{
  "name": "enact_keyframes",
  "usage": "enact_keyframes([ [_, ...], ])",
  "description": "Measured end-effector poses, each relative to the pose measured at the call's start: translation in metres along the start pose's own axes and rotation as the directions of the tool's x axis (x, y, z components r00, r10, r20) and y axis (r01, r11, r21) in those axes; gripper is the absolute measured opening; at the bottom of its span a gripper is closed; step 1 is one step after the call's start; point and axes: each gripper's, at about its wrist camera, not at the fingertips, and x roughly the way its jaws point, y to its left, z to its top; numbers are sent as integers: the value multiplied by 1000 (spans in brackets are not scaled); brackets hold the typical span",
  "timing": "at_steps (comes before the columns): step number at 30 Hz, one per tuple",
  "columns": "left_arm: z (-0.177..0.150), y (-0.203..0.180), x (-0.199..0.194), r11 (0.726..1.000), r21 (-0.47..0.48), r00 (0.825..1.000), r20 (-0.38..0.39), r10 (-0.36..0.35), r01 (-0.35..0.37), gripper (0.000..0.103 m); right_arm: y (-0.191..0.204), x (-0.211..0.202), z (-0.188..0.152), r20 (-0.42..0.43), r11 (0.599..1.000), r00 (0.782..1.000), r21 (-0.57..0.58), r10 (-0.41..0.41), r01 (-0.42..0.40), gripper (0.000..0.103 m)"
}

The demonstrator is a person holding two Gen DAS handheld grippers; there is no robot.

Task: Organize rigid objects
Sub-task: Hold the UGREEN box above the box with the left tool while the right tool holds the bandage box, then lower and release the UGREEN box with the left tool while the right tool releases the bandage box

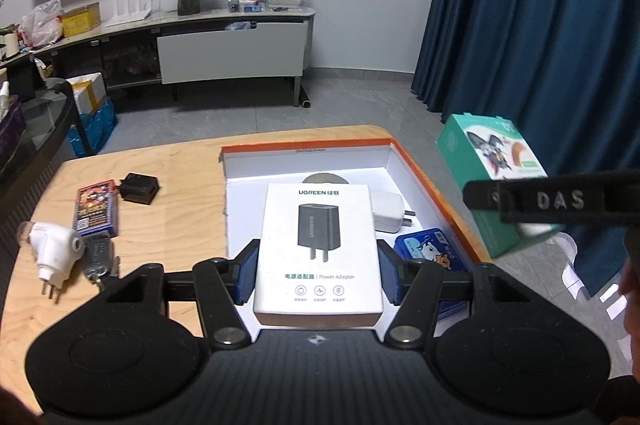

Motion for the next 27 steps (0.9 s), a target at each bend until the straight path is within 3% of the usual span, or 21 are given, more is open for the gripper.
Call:
enact_keyframes([
  [14,3,-13,30,999,24,998,-53,-33,34,60,4,62,16,-90,1000,996,-7,19,-20,84],
  [27,5,-18,49,999,28,996,-80,-39,42,60,9,98,30,-119,1000,993,-25,15,-18,84],
])
